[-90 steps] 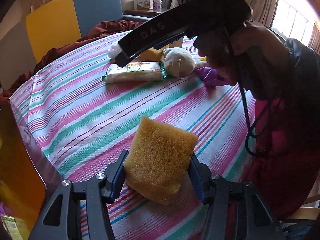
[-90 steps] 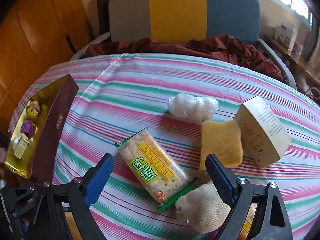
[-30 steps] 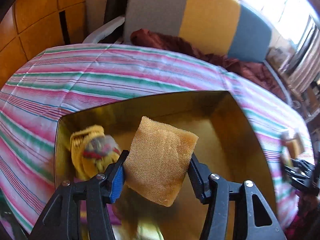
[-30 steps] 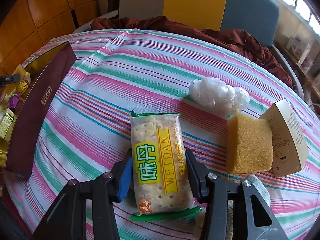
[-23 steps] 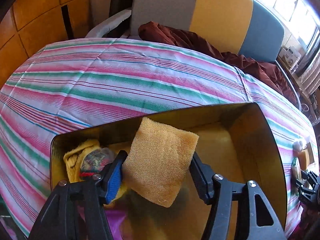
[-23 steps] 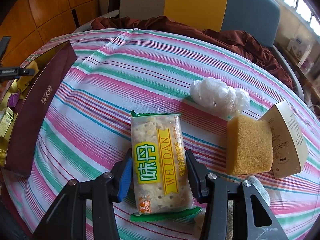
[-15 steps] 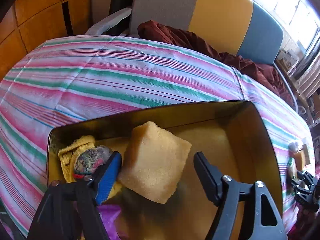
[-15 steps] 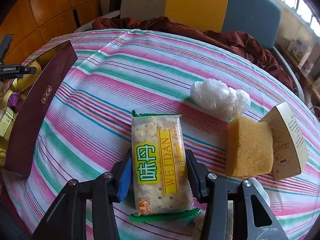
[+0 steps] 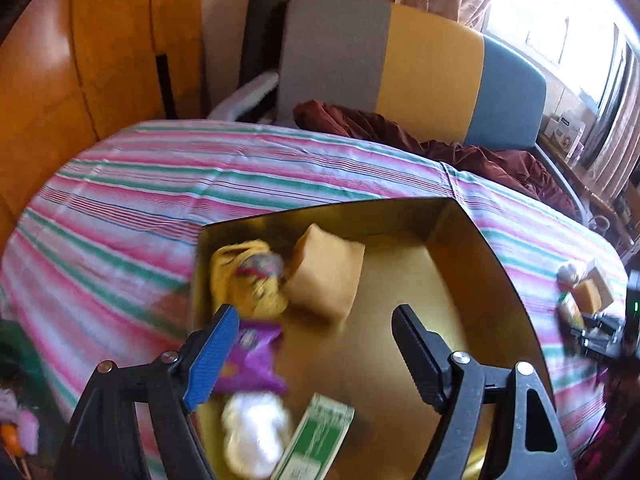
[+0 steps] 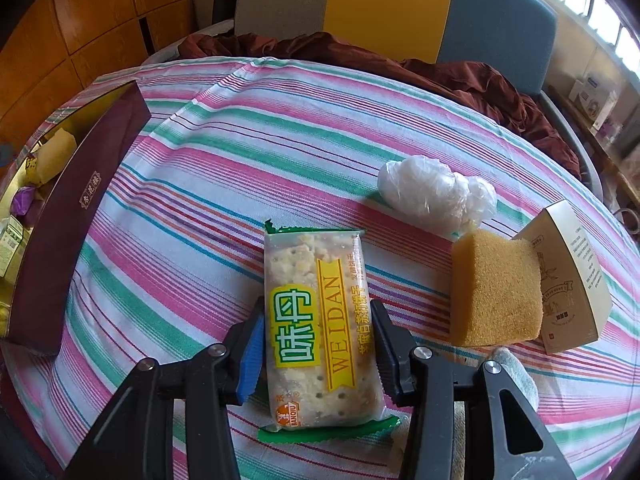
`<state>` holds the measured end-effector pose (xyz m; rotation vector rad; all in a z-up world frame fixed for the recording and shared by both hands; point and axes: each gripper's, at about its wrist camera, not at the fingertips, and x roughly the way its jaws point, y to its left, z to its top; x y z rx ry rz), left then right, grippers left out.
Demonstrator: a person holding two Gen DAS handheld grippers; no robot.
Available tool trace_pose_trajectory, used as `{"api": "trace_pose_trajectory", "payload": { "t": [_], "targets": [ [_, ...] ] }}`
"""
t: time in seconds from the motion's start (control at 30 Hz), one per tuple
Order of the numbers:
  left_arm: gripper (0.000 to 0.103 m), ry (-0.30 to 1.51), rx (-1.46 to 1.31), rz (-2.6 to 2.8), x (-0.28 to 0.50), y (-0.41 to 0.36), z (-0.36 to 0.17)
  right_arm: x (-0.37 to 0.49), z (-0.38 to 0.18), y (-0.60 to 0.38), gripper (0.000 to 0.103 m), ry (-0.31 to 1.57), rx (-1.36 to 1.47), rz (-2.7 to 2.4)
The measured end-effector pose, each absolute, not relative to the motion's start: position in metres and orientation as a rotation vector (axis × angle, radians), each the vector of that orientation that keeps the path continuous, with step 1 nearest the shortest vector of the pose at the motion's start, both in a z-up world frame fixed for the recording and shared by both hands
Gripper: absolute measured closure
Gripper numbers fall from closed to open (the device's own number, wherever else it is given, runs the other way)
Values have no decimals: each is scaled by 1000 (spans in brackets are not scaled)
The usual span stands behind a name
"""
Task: Organize objects
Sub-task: 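Carry the sponge into the gold tray while the right gripper grasps the WEIDAN cracker pack, then lower the WEIDAN cracker pack into the tray and open the right gripper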
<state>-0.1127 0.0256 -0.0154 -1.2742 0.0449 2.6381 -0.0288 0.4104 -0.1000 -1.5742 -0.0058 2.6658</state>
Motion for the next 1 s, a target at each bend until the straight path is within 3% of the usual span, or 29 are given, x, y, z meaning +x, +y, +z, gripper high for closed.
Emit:
{"api": "trace_pose_trajectory", "payload": {
  "t": [0.27,0.57,0.77,1.0],
  "targets": [
    [23,94,-1162,2691,-53,20,-7,-24,-92,402,55,65,-1574,2568],
    [23,78,-1140,2696,-34,10,-10,-25,-34,337,55,229,-1443,2788],
    [23,36,-1154,2684,-30,-2,-15,-45,-8,252,55,174,-1487,3000],
    [24,-96,-1246,2665,-32,-32,-26,-78,-38,170,55,42,-1691,3035]
  ]
}}
